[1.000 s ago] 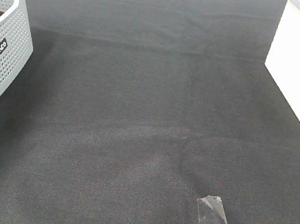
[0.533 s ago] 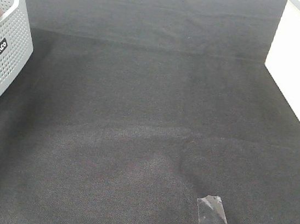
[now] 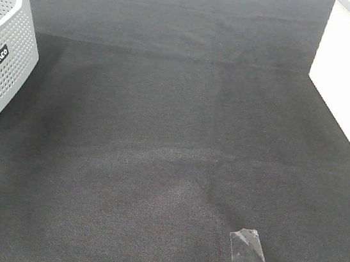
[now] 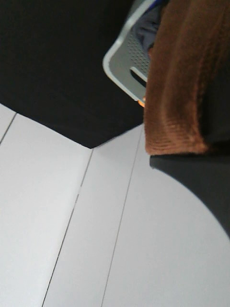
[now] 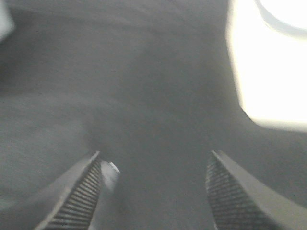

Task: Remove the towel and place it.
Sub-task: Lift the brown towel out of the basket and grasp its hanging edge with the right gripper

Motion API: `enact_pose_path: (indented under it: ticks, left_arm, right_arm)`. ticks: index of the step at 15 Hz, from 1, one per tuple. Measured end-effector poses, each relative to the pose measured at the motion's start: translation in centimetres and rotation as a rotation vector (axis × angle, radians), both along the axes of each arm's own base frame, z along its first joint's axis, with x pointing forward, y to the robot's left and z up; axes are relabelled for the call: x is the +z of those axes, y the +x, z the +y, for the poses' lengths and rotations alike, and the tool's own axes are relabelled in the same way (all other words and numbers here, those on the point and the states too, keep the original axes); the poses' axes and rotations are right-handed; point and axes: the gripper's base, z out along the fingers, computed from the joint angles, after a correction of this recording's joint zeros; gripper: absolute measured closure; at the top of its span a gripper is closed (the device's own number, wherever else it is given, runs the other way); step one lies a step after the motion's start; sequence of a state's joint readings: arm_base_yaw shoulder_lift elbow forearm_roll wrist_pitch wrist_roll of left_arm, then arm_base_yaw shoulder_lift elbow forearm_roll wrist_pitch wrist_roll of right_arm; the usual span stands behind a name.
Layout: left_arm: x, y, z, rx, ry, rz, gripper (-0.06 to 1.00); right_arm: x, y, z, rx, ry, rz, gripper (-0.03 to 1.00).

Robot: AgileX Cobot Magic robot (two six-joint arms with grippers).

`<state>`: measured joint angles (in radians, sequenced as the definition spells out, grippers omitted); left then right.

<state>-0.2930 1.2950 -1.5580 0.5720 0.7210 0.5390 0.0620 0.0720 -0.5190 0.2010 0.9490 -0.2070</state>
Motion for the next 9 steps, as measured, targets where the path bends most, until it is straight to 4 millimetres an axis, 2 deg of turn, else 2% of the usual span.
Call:
enact_pose_path:
  ticks: [2,4,6,8,9]
  left_arm:
    - [0.8,-0.7,-1.9,-0.060,-0.068,-0.030,0.94]
    - [1.0,-1.4,-4.1,-0.153,-0.080,-0.041,0.94]
    - [1.2,-2.3,-6.6,-0.263,-0.088,-0.066,0.94]
    - [1.1,-2.6,-8.5,-0.336,-0.090,-0.072,0.94]
    - [1.1,-2.6,-8.5,-0.336,-0.090,-0.072,0.94]
  right_arm:
    - [1.5,2.8,1.6,0.172,0.015,-0.072,0.38]
    - [2.2,6.3,3.3,0.353,0.067,-0.075,0.38]
    - [2.0,9.8,4.8,0.541,0.083,-0.096,0.38]
    - [1.1,13.3,6.1,0.673,0.173,-0.098,0.38]
    - [1.1,13.3,6.1,0.673,0.173,-0.098,0.38]
